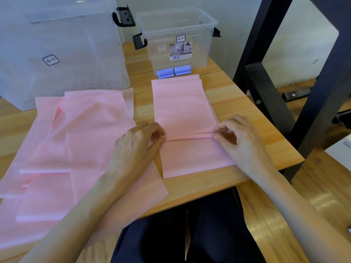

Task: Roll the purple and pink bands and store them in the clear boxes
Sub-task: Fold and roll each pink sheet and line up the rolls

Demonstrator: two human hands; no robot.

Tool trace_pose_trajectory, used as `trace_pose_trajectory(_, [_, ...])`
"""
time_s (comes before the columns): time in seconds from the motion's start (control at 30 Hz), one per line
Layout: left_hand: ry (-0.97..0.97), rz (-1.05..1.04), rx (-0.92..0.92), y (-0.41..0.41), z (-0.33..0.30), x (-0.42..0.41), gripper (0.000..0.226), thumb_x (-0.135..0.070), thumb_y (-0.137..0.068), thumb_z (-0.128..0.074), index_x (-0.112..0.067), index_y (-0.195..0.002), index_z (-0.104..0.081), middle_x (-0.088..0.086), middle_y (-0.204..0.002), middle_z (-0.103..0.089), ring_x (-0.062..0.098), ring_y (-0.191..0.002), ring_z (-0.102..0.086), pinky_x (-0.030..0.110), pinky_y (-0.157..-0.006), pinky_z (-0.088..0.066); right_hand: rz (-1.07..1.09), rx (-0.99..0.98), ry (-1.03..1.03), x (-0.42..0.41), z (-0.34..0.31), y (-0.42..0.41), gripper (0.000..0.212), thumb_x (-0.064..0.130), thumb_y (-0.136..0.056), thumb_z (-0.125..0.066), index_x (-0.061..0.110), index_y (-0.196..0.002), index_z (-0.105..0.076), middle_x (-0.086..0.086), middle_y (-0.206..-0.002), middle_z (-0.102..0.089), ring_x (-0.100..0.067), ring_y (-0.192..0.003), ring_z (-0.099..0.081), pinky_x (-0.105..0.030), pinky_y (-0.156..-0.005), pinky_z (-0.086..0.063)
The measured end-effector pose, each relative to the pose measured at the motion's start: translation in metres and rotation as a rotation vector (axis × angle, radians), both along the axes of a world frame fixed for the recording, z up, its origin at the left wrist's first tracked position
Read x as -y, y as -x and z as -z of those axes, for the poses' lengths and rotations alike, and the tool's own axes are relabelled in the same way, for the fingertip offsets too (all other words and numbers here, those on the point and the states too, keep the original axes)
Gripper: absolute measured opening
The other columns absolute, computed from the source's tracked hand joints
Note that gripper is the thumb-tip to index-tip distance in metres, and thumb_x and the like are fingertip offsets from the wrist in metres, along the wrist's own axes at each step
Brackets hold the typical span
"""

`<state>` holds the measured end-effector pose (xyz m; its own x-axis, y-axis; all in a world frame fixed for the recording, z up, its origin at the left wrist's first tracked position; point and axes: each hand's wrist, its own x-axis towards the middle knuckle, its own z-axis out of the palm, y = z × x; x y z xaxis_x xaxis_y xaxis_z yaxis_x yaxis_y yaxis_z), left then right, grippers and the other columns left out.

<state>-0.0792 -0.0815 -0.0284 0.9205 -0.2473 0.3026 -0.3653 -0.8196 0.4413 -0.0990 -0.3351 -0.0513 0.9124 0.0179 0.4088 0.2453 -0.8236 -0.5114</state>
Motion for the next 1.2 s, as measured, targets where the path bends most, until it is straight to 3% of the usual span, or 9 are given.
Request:
trace_pose_trajectory(0.13, [-0.018, 0.015, 0.009, -0.002, 0.000, 0.000, 0.004, -0.027, -0.093, -0.064, -0.027, -0.092, -0.067, -0.013, -0.095, -0.060, 0.012, -0.084, -0.059, 0.028, -0.061, -0.037, -0.010, -0.015, 0.002, 0.001, -0.001, -0.003, 0.022, 0.032, -0.085, -0.067, 0.015, -0.097, -0.074, 0.005, -0.094, -0.057, -0.014, -0.096, -0.050, -0.029, -0.084, -0.042])
trace_pose_trajectory(0.3, [-0.042, 0.017, -0.008, -0.007, 0.001, -0.001, 0.010, -0.031, -0.092, -0.066, -0.028, -0.100, -0.073, -0.012, -0.097, -0.059, 0.013, -0.086, -0.060, 0.028, -0.062, -0.036, -0.001, -0.011, 0.019, 0.001, -0.004, -0.005, 0.024, 0.031, -0.087, -0.064, 0.015, -0.104, -0.069, 0.008, -0.098, -0.054, -0.013, -0.095, -0.050, -0.027, -0.085, -0.041])
trace_pose_trajectory(0.5, [-0.002, 0.007, -0.038, -0.013, -0.003, -0.001, 0.007, -0.035, -0.092, -0.064, -0.031, -0.097, -0.067, -0.015, -0.092, -0.061, 0.009, -0.084, -0.058, 0.028, -0.063, -0.038, -0.011, -0.030, 0.020, 0.002, -0.005, -0.010, 0.029, 0.034, -0.089, -0.058, 0.014, -0.100, -0.075, 0.003, -0.095, -0.057, -0.015, -0.095, -0.050, -0.024, -0.083, -0.036])
trace_pose_trajectory(0.63, [0.020, 0.019, -0.087, -0.017, -0.001, -0.002, 0.007, -0.031, -0.093, -0.064, -0.030, -0.096, -0.071, -0.014, -0.094, -0.057, 0.009, -0.083, -0.059, 0.030, -0.067, -0.042, -0.024, -0.070, 0.013, 0.001, -0.006, -0.015, 0.021, 0.031, -0.085, -0.071, 0.018, -0.101, -0.075, 0.008, -0.093, -0.055, -0.011, -0.094, -0.049, -0.018, -0.081, -0.035])
trace_pose_trajectory(0.8, [0.067, 0.008, -0.126, -0.021, -0.004, -0.001, 0.013, -0.033, -0.090, -0.068, -0.029, -0.103, -0.066, -0.013, -0.092, -0.061, 0.007, -0.082, -0.058, 0.034, -0.074, -0.049, -0.008, -0.112, -0.041, 0.000, -0.008, -0.022, 0.017, 0.031, -0.087, -0.070, 0.019, -0.098, -0.070, 0.008, -0.091, -0.057, -0.011, -0.092, -0.050, -0.011, -0.077, -0.036])
trace_pose_trajectory(0.9, [0.103, 0.031, -0.147, -0.025, -0.004, -0.002, 0.008, -0.028, -0.087, -0.072, -0.025, -0.092, -0.067, -0.011, -0.089, -0.061, 0.007, -0.082, -0.059, 0.040, -0.077, -0.052, 0.010, -0.114, -0.022, 0.000, -0.008, -0.026, 0.011, 0.031, -0.089, -0.068, 0.021, -0.092, -0.070, 0.005, -0.091, -0.057, -0.013, -0.091, -0.050, -0.011, -0.075, -0.034])
trace_pose_trajectory(1.0, [0.106, 0.042, -0.135, -0.029, -0.002, -0.002, 0.006, -0.026, -0.091, -0.067, -0.022, -0.089, -0.071, -0.008, -0.091, -0.058, 0.008, -0.080, -0.060, 0.045, -0.079, -0.053, 0.022, -0.126, -0.010, -0.001, -0.007, -0.028, 0.017, 0.034, -0.087, -0.070, 0.021, -0.098, -0.072, 0.005, -0.093, -0.055, -0.012, -0.092, -0.049, -0.011, -0.075, -0.035])
trace_pose_trajectory(1.07, [0.113, 0.036, -0.129, -0.031, -0.002, -0.003, 0.008, -0.027, -0.092, -0.066, -0.022, -0.091, -0.073, -0.009, -0.091, -0.057, 0.006, -0.080, -0.059, 0.044, -0.080, -0.053, 0.005, -0.140, -0.031, -0.001, -0.007, -0.028, 0.019, 0.033, -0.084, -0.074, 0.023, -0.100, -0.072, 0.008, -0.094, -0.053, -0.010, -0.092, -0.048, -0.012, -0.075, -0.036])
trace_pose_trajectory(1.2, [0.145, 0.024, -0.170, -0.031, -0.002, -0.003, 0.017, -0.027, -0.084, -0.076, -0.023, -0.099, -0.069, -0.008, -0.090, -0.061, 0.006, -0.081, -0.059, 0.037, -0.080, -0.052, -0.009, -0.160, -0.123, 0.000, -0.007, -0.031, 0.003, 0.032, -0.087, -0.072, 0.029, -0.088, -0.072, 0.007, -0.092, -0.055, -0.010, -0.090, -0.050, -0.014, -0.076, -0.037])
